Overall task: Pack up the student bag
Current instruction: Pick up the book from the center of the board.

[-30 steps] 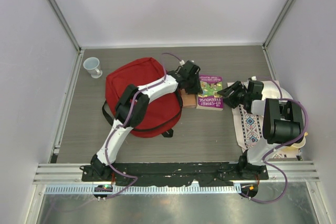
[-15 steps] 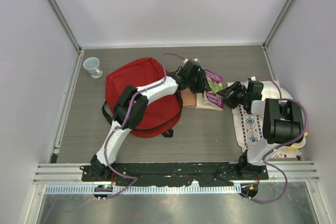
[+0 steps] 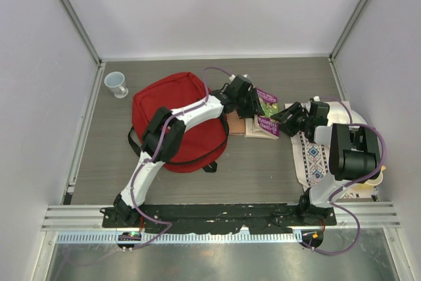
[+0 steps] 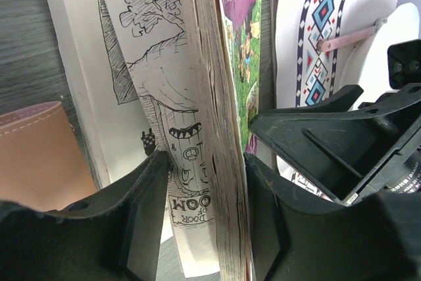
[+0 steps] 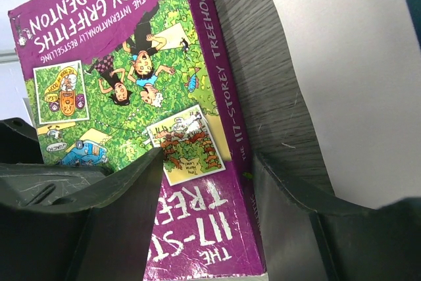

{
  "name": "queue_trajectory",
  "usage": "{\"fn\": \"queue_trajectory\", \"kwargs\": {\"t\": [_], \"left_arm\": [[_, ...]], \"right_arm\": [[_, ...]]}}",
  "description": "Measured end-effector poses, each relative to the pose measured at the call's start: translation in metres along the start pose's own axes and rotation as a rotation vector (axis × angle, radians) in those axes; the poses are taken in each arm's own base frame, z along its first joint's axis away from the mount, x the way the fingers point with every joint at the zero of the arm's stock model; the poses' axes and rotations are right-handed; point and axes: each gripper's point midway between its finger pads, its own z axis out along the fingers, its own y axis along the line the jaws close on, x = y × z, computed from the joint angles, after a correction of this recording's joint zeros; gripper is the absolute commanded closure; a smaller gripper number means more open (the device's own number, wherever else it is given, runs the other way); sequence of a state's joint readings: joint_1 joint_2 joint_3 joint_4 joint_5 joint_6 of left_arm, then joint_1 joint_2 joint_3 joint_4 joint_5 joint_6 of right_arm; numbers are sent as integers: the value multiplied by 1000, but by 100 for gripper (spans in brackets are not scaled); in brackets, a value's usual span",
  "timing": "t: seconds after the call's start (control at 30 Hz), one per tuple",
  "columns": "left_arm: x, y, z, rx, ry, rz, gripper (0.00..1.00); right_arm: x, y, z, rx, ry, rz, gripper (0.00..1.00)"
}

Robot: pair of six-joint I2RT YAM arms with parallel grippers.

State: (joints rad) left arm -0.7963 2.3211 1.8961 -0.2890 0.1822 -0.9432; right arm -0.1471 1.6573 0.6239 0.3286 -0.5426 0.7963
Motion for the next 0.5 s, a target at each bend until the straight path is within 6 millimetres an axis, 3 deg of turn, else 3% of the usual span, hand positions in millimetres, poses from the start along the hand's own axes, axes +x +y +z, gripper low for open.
{"fn": "queue_trajectory", "kwargs": {"t": [0.07,0.27,0.33,0.37,0.5], "left_arm": [[1,1,0,-6,5,-2,49],[1,1,0,-5,5,-8,64],[1,1,0,-5,4,-10,72],[1,1,0,-6,4,-12,80],[1,1,-1,-6,2,-9,93]], "right_arm": [[1,0,0,-1,3,0,38],[1,0,0,-2,4,0,39],[1,0,0,-2,4,0,38],[1,0,0,-2,4,0,38],[2,1,0,-5,6,0,35]]}}
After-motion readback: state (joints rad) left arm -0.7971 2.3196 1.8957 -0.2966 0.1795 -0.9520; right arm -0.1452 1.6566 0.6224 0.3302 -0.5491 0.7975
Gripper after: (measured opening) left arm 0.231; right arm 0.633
